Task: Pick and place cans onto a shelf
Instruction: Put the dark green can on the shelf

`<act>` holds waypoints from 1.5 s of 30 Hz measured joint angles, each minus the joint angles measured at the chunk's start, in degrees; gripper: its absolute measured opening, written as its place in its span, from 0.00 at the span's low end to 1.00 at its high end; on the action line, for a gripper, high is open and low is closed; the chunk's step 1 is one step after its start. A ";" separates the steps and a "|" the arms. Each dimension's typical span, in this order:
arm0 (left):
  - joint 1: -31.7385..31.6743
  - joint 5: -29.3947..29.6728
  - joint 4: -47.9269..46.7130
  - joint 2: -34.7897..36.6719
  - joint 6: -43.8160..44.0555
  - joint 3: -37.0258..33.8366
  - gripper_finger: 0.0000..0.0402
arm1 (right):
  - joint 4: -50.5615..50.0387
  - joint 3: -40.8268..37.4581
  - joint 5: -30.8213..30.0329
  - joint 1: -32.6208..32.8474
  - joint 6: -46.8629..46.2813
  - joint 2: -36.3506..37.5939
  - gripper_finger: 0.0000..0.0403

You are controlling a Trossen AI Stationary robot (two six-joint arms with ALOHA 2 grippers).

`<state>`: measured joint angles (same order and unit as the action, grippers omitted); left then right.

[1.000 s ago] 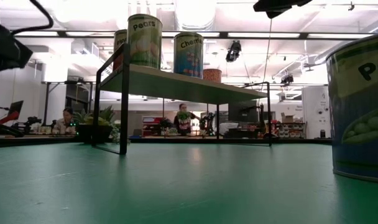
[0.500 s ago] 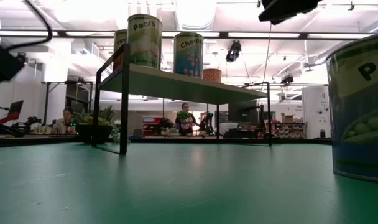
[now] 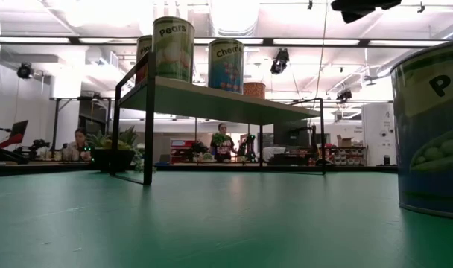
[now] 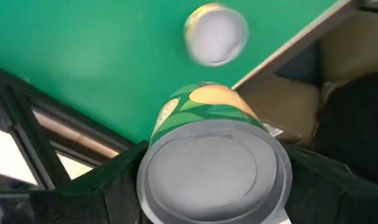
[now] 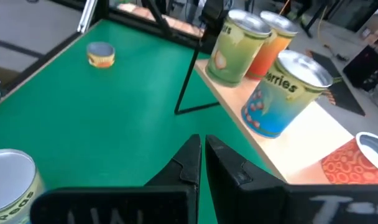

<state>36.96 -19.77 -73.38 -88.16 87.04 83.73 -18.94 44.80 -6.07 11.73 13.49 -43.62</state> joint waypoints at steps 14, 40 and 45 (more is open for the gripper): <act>-7.77 24.89 -0.32 -21.15 -41.40 44.09 0.71 | 0.53 -0.99 0.06 0.00 0.03 3.70 0.03; -20.47 38.76 19.31 -22.30 -76.97 38.42 0.71 | -1.21 -1.05 -2.81 0.02 -2.51 2.06 0.03; -20.11 41.46 17.99 -28.32 -74.96 37.72 0.71 | -1.73 -1.16 -2.04 0.02 -5.08 2.87 0.03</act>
<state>16.84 21.69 -55.39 -116.48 12.08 121.45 -20.67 43.64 -8.10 11.75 8.41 -40.75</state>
